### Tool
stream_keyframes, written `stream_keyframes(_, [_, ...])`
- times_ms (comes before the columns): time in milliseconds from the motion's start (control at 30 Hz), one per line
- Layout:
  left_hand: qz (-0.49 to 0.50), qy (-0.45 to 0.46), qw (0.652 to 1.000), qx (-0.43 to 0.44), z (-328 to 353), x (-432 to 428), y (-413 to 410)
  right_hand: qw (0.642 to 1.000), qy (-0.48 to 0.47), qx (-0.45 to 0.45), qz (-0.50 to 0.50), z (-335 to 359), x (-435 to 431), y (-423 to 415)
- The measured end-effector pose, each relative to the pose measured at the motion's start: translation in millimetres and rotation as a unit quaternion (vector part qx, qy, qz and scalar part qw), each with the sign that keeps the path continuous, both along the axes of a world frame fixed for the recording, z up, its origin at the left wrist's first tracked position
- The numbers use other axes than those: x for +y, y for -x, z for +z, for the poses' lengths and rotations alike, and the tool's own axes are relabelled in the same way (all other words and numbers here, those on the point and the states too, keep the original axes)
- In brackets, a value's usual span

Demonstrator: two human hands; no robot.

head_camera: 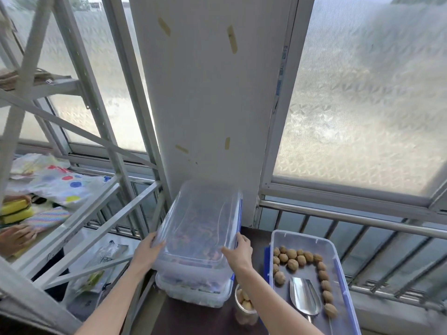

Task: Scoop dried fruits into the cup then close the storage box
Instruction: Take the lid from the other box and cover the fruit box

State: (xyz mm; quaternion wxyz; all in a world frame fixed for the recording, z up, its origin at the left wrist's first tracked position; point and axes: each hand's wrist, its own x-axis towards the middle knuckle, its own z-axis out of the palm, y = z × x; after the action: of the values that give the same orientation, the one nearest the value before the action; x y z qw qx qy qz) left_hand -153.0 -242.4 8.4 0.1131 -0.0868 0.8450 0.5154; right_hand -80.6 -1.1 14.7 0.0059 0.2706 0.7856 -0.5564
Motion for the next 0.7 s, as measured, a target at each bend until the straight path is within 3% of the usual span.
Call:
stream_keyframes(167, [0.003, -0.041, 0.997, 0.062, 22.6, 7.1, -16.6, 0.988, 0.148, 0.032, -0.045, -3.8, 1.5, -11.0])
stream_keyframes(333, [-0.017, -0.062, 0.990, 0.125, 50.4, 24.2, -49.4, 0.977, 0.190, 0.081, -0.047, -11.0, 23.0, -35.4])
stream_keyframes(500, [-0.072, -0.106, 0.984, 0.120, 46.1, 87.6, -107.3, 0.978, 0.165, 0.110, -0.060, -11.0, 102.3, -107.5])
stream_keyframes(600, [-0.121, -0.151, 0.979, 0.070, 21.9, 146.5, -134.3, 0.982, 0.116, 0.111, -0.097, -16.4, 161.4, -159.9])
stream_keyframes(700, [-0.177, -0.120, 0.976, 0.048, -11.7, 196.9, -155.1, 0.988, 0.088, 0.075, -0.107, -39.6, 213.5, -198.0])
